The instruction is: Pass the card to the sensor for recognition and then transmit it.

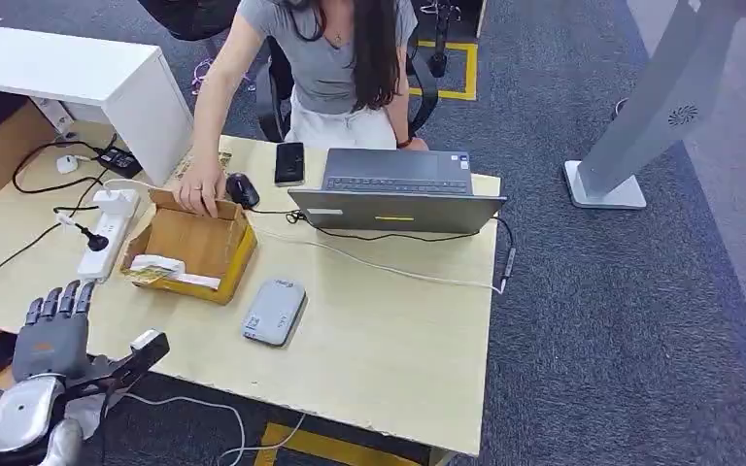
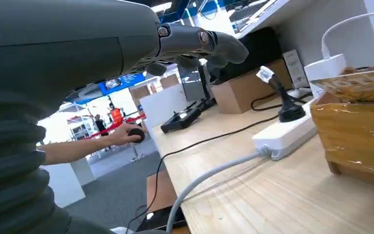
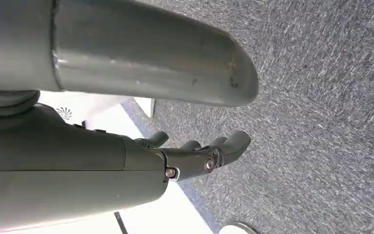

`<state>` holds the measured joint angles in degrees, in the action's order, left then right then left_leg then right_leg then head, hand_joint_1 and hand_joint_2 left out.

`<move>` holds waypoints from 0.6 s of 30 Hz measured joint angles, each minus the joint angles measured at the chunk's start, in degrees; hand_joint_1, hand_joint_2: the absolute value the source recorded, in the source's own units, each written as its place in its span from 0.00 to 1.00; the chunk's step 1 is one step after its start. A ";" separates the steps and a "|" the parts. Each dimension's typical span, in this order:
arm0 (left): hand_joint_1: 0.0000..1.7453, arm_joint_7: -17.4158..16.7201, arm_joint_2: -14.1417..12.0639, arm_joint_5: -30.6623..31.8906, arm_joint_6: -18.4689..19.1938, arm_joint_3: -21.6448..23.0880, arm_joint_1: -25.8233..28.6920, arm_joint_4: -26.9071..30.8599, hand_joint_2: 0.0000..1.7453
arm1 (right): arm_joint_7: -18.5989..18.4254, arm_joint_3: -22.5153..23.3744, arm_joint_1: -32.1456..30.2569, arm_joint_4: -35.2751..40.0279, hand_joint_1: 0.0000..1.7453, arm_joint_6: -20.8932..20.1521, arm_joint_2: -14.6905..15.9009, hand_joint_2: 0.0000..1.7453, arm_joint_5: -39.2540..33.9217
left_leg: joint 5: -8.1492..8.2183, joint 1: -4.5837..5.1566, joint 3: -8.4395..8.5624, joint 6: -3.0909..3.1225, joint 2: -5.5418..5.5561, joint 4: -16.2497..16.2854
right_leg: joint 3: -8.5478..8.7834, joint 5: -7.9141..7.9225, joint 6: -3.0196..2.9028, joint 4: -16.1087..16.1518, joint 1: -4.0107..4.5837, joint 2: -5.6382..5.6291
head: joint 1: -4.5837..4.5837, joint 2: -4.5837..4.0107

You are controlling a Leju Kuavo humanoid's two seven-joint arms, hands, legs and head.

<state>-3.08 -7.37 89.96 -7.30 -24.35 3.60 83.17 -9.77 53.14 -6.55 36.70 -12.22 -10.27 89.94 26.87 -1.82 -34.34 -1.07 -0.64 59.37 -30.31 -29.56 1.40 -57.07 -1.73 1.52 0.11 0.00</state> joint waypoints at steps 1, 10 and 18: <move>0.00 -0.02 0.00 0.00 0.06 0.31 -0.05 0.00 1.00 | 0.00 -0.07 0.03 -0.13 0.00 0.02 0.00 0.00 0.00 | 0.00 0.00 0.00 0.00 0.00 0.00 | 0.01 0.00 0.00 0.00 0.00 0.00 | 0.00 0.00; 0.00 -1.05 0.00 0.00 1.20 2.60 -0.37 0.48 1.00 | 0.02 -0.46 0.17 -0.74 0.00 0.22 0.00 0.00 0.00 | 0.00 0.00 0.00 0.00 0.00 0.00 | 0.01 0.00 0.00 0.00 0.00 -0.01 | 0.00 0.00; 0.00 -2.19 -0.07 0.00 1.86 4.29 -0.96 0.68 1.00 | 0.02 -0.57 0.24 -1.07 0.00 0.18 0.00 0.00 0.00 | 0.00 0.00 0.01 0.00 -0.01 0.00 | 0.01 0.00 0.00 0.00 0.00 -0.01 | 0.02 0.00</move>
<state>-5.27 -7.43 89.96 -5.44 -20.07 2.64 83.84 -9.75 52.57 -6.30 35.63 -12.04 -10.27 89.94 26.87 -1.82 -34.34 -1.07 -0.64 59.37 -30.30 -29.56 1.39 -57.07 -1.73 1.51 0.13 0.00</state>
